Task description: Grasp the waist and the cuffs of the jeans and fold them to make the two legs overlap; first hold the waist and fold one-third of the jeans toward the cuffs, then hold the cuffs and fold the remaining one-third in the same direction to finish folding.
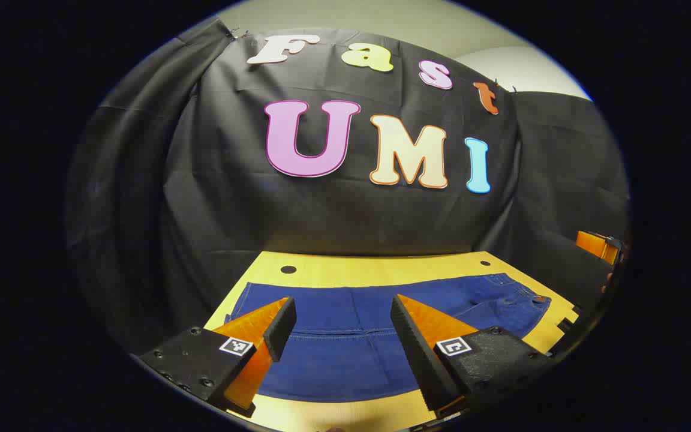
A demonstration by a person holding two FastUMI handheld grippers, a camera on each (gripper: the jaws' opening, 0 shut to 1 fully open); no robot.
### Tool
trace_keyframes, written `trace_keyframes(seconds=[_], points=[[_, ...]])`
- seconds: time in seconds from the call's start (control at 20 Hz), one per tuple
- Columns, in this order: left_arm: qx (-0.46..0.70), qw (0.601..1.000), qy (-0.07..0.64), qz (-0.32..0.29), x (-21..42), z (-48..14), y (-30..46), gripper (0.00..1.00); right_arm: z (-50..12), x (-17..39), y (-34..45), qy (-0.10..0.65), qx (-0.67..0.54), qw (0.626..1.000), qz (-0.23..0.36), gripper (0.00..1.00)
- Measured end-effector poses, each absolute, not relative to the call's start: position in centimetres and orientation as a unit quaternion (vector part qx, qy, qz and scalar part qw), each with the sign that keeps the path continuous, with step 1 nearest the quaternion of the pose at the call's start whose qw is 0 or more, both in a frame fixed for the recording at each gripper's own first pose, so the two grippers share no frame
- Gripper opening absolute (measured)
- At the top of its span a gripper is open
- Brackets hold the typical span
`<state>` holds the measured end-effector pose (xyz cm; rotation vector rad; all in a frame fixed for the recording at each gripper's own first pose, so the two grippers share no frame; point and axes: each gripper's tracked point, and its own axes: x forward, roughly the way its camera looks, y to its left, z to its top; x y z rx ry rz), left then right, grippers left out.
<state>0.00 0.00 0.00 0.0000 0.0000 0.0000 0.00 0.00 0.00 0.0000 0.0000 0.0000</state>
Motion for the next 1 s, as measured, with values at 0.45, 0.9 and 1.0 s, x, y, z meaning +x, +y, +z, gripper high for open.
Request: trace_keyframes(seconds=[0.45, 0.9, 1.0], points=[[0.025, 0.999, 0.029, 0.008, 0.0, -2.9, 1.5, 0.95, -1.2, -0.4, 0.5, 0.022, 0.000, 1.000, 0.007, 0.98], [0.063, 0.988, 0.102, -0.092, 0.0, -8.1, 1.5, 0.95, -3.3, -0.2, 2.4, 0.052, 0.001, 0.998, 0.036, 0.99], [0.071, 0.979, 0.137, -0.131, -0.2, -10.0, 1.6, 0.95, -3.8, -0.1, 2.7, 0.059, 0.000, 0.997, 0.039, 0.98]])
